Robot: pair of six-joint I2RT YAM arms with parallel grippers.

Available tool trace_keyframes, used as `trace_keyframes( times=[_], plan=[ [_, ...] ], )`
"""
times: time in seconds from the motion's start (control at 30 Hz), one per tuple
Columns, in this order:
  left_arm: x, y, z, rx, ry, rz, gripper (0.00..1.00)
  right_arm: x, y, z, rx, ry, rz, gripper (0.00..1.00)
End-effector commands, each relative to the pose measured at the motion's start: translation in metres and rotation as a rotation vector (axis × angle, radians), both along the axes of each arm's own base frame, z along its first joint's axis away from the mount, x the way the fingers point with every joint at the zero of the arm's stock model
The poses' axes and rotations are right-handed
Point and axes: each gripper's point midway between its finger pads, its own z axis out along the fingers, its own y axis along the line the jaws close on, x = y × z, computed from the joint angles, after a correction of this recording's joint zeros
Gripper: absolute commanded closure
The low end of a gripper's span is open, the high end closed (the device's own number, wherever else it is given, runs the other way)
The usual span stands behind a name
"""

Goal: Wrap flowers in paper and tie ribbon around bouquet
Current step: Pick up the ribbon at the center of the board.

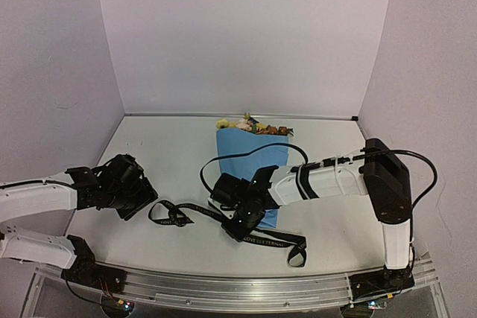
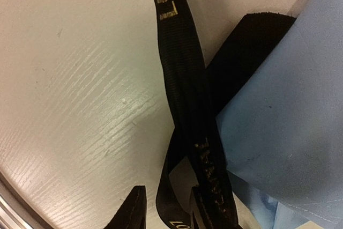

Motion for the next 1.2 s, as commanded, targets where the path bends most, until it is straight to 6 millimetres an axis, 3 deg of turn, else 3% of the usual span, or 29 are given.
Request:
trace_keyframes(
  times=[0.0, 0.3, 0.47, 0.63, 0.7, 0.77, 0.87, 1.03, 1.17],
  plan=[
    [0.011, -0.007, 0.011, 0.003, -0.025, -0.010, 0.26, 0.005, 0.007, 0.005, 0.023, -0.010, -0.043, 0.77],
    [0.011, -0.004, -0.017, 0.106, 0.035, -0.050, 0.37, 0.003, 0.003, 0.035, 0.078, -0.022, -0.065, 1.00],
    [0.010, -0.012, -0.031, 0.115, 0.072, -0.097, 0.41, -0.002, 0.003, 0.049, 0.109, -0.002, -0.076, 1.00],
    [0.006, -0.009, -0.051, 0.164, 0.141, -0.099, 0.51, -0.007, 0.004, 0.059, 0.132, 0.025, -0.084, 1.00],
    [0.006, -0.006, -0.057, 0.183, 0.149, -0.088, 0.59, -0.011, 0.004, 0.062, 0.141, 0.046, -0.083, 1.00],
    [0.008, -0.003, -0.059, 0.202, 0.149, -0.074, 0.77, -0.015, 0.002, 0.065, 0.147, 0.067, -0.081, 1.00],
    [0.013, 0.002, -0.053, 0.231, 0.128, -0.048, 0.98, -0.022, -0.006, 0.073, 0.152, 0.090, -0.073, 1.00],
    [0.024, 0.023, -0.024, 0.307, 0.059, 0.033, 1.00, -0.026, -0.038, 0.090, 0.168, 0.112, -0.112, 1.00],
    [0.027, 0.057, 0.014, 0.437, -0.008, 0.148, 1.00, -0.018, -0.096, 0.104, 0.101, 0.031, -0.182, 1.00]
  ],
)
